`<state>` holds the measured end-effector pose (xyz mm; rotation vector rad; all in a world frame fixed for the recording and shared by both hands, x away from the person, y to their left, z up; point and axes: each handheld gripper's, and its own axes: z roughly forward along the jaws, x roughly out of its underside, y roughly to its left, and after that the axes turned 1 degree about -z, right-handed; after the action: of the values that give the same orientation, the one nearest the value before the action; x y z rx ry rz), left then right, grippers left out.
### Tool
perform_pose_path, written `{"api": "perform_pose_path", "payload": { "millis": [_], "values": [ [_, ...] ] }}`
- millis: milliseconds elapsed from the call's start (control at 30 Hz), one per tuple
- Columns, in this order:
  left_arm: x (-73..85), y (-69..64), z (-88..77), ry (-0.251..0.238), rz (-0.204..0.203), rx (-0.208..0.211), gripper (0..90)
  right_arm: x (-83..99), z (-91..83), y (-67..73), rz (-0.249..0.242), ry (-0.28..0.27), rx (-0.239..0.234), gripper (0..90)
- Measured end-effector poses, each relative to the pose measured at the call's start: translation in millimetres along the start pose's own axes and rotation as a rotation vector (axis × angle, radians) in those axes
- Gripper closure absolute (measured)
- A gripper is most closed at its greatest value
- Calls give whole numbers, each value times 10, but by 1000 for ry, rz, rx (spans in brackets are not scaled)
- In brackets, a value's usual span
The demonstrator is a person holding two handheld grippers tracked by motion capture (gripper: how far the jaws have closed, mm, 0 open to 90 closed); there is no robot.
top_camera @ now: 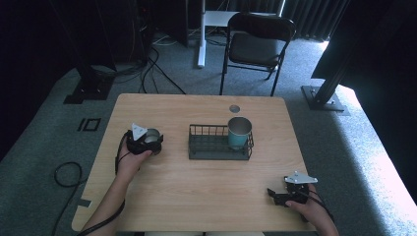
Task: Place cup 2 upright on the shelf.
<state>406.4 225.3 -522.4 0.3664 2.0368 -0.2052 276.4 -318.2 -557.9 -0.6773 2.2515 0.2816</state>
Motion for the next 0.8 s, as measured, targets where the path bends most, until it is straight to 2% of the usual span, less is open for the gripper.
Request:
{"api": "perform_pose_path", "payload": {
  "millis": [133, 367, 467, 800],
  "values": [
    [-25, 3, -23, -5, -12, 6, 140, 0, 0, 0, 0, 0, 0, 108],
    [-120, -5, -101, -24, -6, 14, 140, 0, 0, 0, 0, 0, 0, 108],
    [-217, -24, -165, -40, -13, 29, 140, 0, 0, 1, 0, 0, 0, 108],
    [-496, -159, -298, -70, 22, 63, 140, 0, 0, 0, 0, 0, 0, 108]
  ]
}}
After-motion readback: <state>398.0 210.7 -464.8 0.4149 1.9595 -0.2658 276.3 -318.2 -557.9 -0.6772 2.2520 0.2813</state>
